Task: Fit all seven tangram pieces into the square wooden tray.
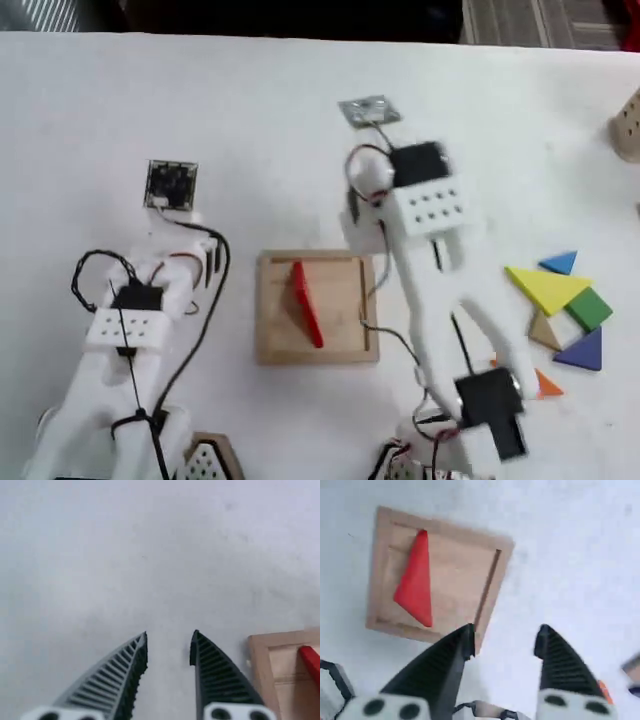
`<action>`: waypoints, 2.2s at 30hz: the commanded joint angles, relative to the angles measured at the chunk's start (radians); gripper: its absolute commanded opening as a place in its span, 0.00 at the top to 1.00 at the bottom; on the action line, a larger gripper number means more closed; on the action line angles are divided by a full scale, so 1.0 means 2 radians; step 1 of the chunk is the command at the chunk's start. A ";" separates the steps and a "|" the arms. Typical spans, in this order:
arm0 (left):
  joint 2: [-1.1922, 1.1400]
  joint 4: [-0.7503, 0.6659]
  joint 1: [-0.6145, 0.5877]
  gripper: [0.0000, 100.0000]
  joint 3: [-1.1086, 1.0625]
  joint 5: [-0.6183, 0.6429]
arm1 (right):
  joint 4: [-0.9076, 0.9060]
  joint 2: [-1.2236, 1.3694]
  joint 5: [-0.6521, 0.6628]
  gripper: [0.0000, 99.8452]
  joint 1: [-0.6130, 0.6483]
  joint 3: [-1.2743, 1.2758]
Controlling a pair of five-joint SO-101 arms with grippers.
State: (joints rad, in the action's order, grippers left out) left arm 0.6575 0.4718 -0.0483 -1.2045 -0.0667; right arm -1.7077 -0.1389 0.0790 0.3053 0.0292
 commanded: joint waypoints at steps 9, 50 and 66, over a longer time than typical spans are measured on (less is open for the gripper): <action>0.003 0.030 0.078 0.98 -0.001 0.011 | 0.204 -0.152 0.020 0.98 -0.151 0.346; 0.081 0.039 0.157 0.98 -0.070 0.142 | 0.280 -0.172 0.008 0.98 0.209 0.417; 0.080 0.041 -0.028 0.98 -0.012 0.147 | 0.421 -0.174 -0.094 0.98 0.270 0.463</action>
State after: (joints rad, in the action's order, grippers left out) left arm 0.8216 0.5731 -0.0422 -1.2950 0.2171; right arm -0.9114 -0.4488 -0.1005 0.8669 0.9528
